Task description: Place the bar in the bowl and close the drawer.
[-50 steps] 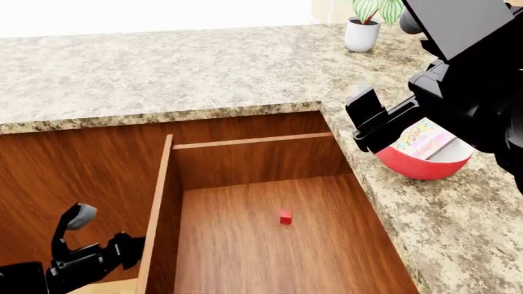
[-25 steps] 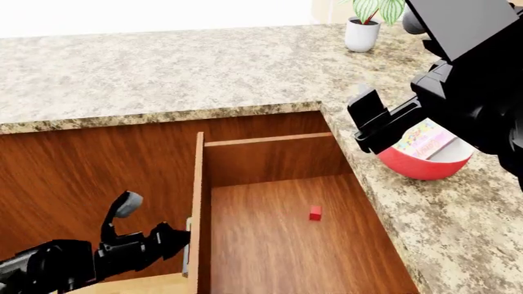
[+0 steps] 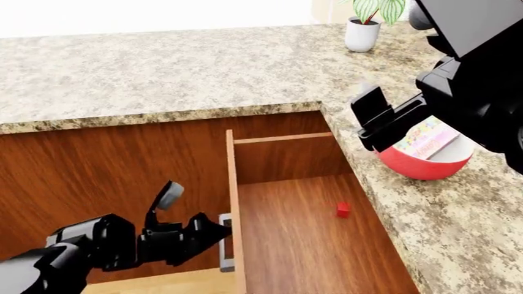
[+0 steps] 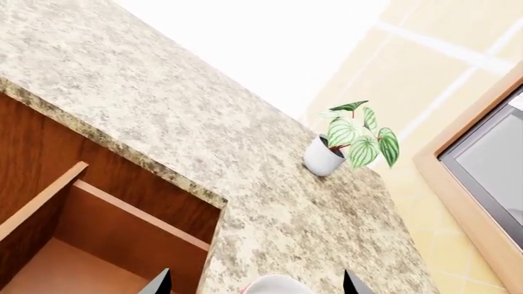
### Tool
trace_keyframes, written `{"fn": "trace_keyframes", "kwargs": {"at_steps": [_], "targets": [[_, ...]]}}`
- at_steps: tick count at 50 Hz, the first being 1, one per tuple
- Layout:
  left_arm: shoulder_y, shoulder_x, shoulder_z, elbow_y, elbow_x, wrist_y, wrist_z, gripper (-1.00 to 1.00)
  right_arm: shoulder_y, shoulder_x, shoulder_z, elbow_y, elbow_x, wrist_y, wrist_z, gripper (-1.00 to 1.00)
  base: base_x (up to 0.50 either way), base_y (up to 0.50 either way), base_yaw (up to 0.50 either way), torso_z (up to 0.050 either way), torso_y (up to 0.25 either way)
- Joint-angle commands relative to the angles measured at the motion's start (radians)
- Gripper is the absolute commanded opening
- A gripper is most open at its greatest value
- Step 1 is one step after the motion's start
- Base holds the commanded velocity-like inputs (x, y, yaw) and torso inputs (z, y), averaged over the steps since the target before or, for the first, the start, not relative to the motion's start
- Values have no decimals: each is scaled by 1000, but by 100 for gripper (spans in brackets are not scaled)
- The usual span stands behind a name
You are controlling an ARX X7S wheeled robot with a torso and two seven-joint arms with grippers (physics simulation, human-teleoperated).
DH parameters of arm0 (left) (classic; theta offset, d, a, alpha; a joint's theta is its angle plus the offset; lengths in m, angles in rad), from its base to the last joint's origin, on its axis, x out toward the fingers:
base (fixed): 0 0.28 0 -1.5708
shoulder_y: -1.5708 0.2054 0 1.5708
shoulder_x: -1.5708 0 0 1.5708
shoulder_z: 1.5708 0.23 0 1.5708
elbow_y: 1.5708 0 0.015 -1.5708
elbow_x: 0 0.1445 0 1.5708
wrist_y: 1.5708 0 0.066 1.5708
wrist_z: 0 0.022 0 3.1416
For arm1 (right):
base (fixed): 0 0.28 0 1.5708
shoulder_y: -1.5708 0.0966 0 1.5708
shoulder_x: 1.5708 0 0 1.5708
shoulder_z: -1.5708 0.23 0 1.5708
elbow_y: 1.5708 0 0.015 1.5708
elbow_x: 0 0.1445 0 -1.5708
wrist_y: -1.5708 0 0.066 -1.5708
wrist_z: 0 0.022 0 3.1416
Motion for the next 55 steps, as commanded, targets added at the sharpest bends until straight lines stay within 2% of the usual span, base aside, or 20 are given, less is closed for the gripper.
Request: {"fn": "trace_keyframes", "kwargs": {"at_steps": [1, 11, 26, 29, 32, 35, 43, 46, 50, 55], "targets": [[-51, 114, 78, -26, -153, -57, 15, 100, -4, 9, 6, -2, -7, 3, -8, 100, 0, 0, 0, 0, 0], [-101, 179, 333, -26, -391, -30, -4, 100, -5, 19, 11, -4, -7, 5, -11, 100, 0, 0, 0, 0, 1], [-144, 296, 1025, -26, -1005, 28, 36, 100, 2, 35, 17, 3, -7, 21, -23, 100, 0, 0, 0, 0, 1], [-153, 319, 1133, -26, -1103, 26, 62, 100, 1, 41, 18, 4, -13, 23, -27, 100, 0, 0, 0, 0, 0], [-162, 332, 1188, -26, -1178, 14, 89, 100, 2, 43, 18, 6, -15, 26, -28, 100, 0, 0, 0, 0, 3], [-160, 333, 1102, -26, -1114, 2, 68, 100, 6, 46, 20, 6, -12, 30, -26, 100, 0, 0, 0, 0, 0], [-140, 333, 668, -25, -751, -50, -53, 100, 13, 54, 23, 5, -7, 37, -23, 100, 0, 0, 0, 0, 0], [-132, 333, 539, -24, -658, -67, -95, 100, 15, 58, 24, 3, -4, 39, -21, 100, 0, 0, 0, 0, 3], [-124, 333, 403, -10, -551, -86, -128, 100, 14, 61, 26, 3, -6, 39, -23, 100, 0, 0, 0, 0, 0], [-122, 333, 297, 19, -469, -100, -156, 100, 10, 65, 26, 2, -10, 40, -23, 100, 0, 0, 0, 0, 0]]}}
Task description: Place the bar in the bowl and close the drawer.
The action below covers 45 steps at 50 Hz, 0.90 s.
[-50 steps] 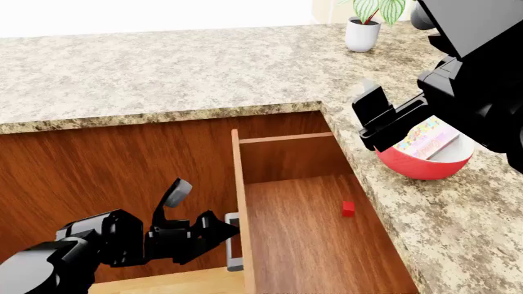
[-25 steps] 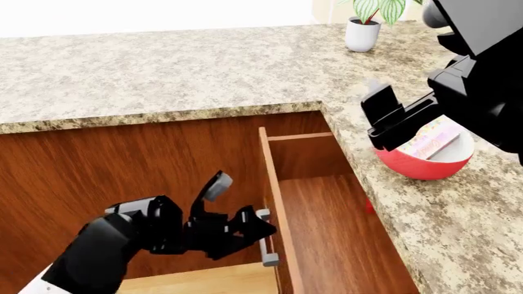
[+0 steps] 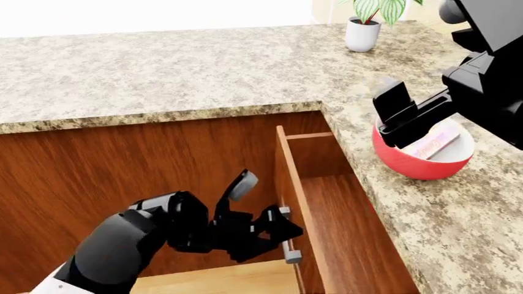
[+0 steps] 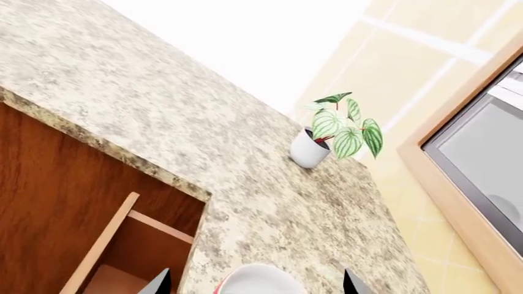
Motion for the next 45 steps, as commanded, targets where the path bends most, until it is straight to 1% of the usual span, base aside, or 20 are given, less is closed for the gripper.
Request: {"fn": "trace_keyframes", "kwargs": {"at_steps": [1, 9, 20, 26, 38, 45], "targets": [[10, 27, -341, 50, 197, -58, -61, 100, 0, 11, 3, -1, -2, 7, 0, 100, 0, 0, 0, 0, 0], [10, 27, -419, 116, 230, -52, -129, 100, 2, 25, 5, -2, 1, 13, 4, 100, 0, 0, 0, 0, 1], [39, 27, -443, 171, 229, -34, -269, 100, 2, 29, 5, 5, -4, 21, -1, 100, 0, 0, 0, 0, 0], [46, 27, -451, 198, 231, -24, -315, 100, -2, 32, 6, 7, -11, 23, -7, 100, 0, 0, 0, 0, 0], [37, 27, -447, 175, 257, -22, -306, 100, -8, 28, 6, 6, -10, 21, -3, 100, 0, 0, 0, 0, 0], [1, 27, -429, 106, 272, -30, -249, 100, -14, 21, 5, 5, -8, 19, 4, 100, 0, 0, 0, 0, 0]]}}
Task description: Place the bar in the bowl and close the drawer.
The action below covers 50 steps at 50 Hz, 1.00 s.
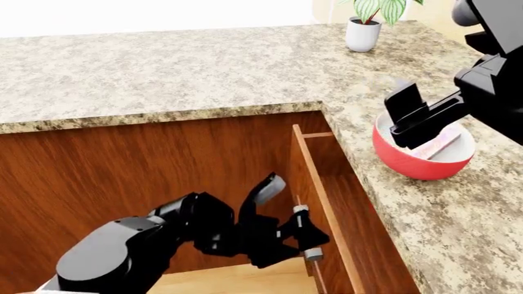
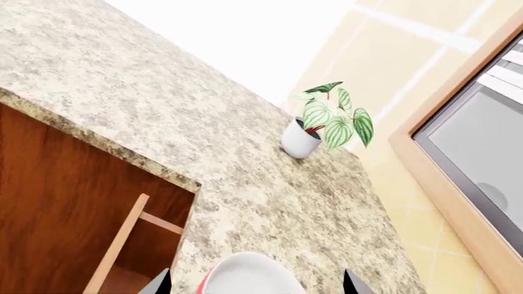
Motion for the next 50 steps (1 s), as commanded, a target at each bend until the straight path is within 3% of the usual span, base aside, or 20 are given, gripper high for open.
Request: {"fn": "trace_keyframes", "kwargs": {"at_steps": [1, 10, 15, 16, 20, 24, 35, 41, 50], "targets": [[-32, 14, 15, -56, 16, -10, 52, 100, -8, -8, -1, -2, 3, -3, 8, 100, 0, 0, 0, 0, 10], [-76, 10, 105, -152, 17, -35, 159, 100, -23, -25, -5, 2, -4, -11, 11, 100, 0, 0, 0, 0, 0], [-84, -40, 178, -147, -18, -14, 189, 100, -27, -37, -8, 2, 1, -13, 18, 100, 0, 0, 0, 0, 0], [-84, -66, 172, -117, -21, -3, 176, 100, -29, -40, -9, 2, 0, -14, 19, 100, 0, 0, 0, 0, 0], [-84, -296, 104, 252, -58, 120, -1, 100, -38, -52, -12, 2, -2, -18, 21, 100, 0, 0, 0, 0, 0], [-93, -497, 53, 518, -82, 204, -107, 100, -38, -70, -16, 4, 7, -20, 32, 100, 0, 0, 0, 0, 0], [-74, -932, -35, 1047, -73, 393, -259, 100, -58, -136, -36, 12, 18, -32, 63, 100, 0, 0, 0, 0, 0], [-29, -1095, -47, 1205, -53, 475, -279, 100, -74, -199, -58, 10, 46, -52, 126, 100, 0, 0, 0, 0, 0], [26, -1236, -58, 1316, -40, 573, -246, 100, -64, -304, -90, 25, 145, -103, 283, 100, 0, 0, 0, 0, 0]]}}
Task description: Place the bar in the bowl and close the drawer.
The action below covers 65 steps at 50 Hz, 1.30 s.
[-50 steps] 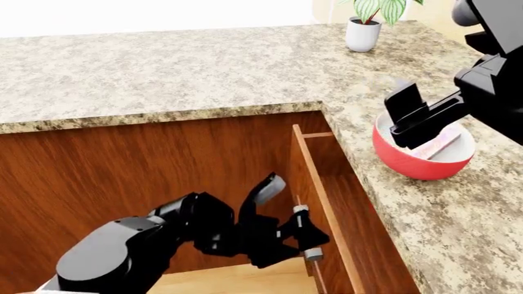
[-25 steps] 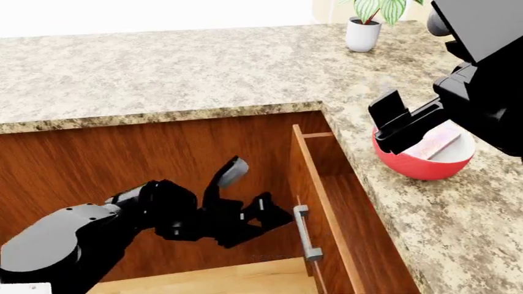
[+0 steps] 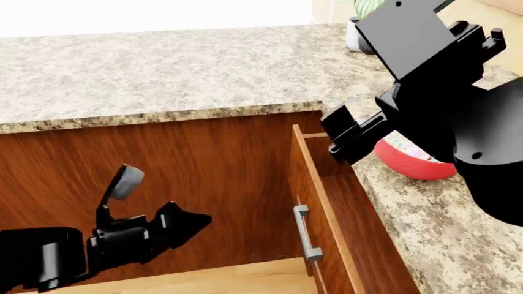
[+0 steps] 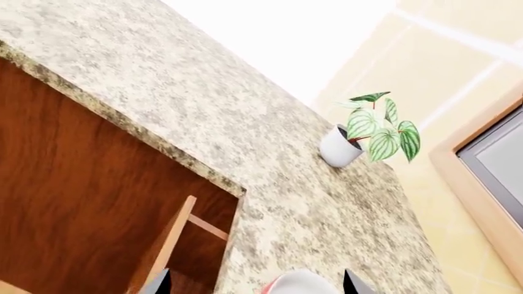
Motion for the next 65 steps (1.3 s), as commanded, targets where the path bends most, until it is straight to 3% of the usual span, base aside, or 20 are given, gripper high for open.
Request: {"fn": "trace_keyframes", "kwargs": {"at_steps": [1, 15, 26, 40, 59, 65], "targets": [[54, -252, -31, 246, 10, 139, -13, 100, -3, -117, -40, 5, 93, -54, 162, 100, 0, 0, 0, 0, 0], [85, -384, -46, 322, -17, 227, 34, 100, -7, -318, -119, -22, 205, -174, 447, 100, 0, 0, 0, 0, 0], [102, -460, -40, 354, 18, 303, -24, 100, -94, -459, -271, 18, 169, -313, 547, 100, 0, 0, 0, 0, 0], [213, -434, 21, 264, -3, 563, -33, 100, -231, -558, -468, 104, 27, -447, 547, 100, 0, 0, 0, 0, 0], [244, -400, 32, 213, -28, 584, 16, 100, -147, -805, -856, 125, 105, -775, 552, 100, 0, 0, 0, 0, 0], [246, -387, 31, 196, -39, 569, 32, 100, -179, -811, -868, 145, 70, -760, 555, 100, 0, 0, 0, 0, 0]]}}
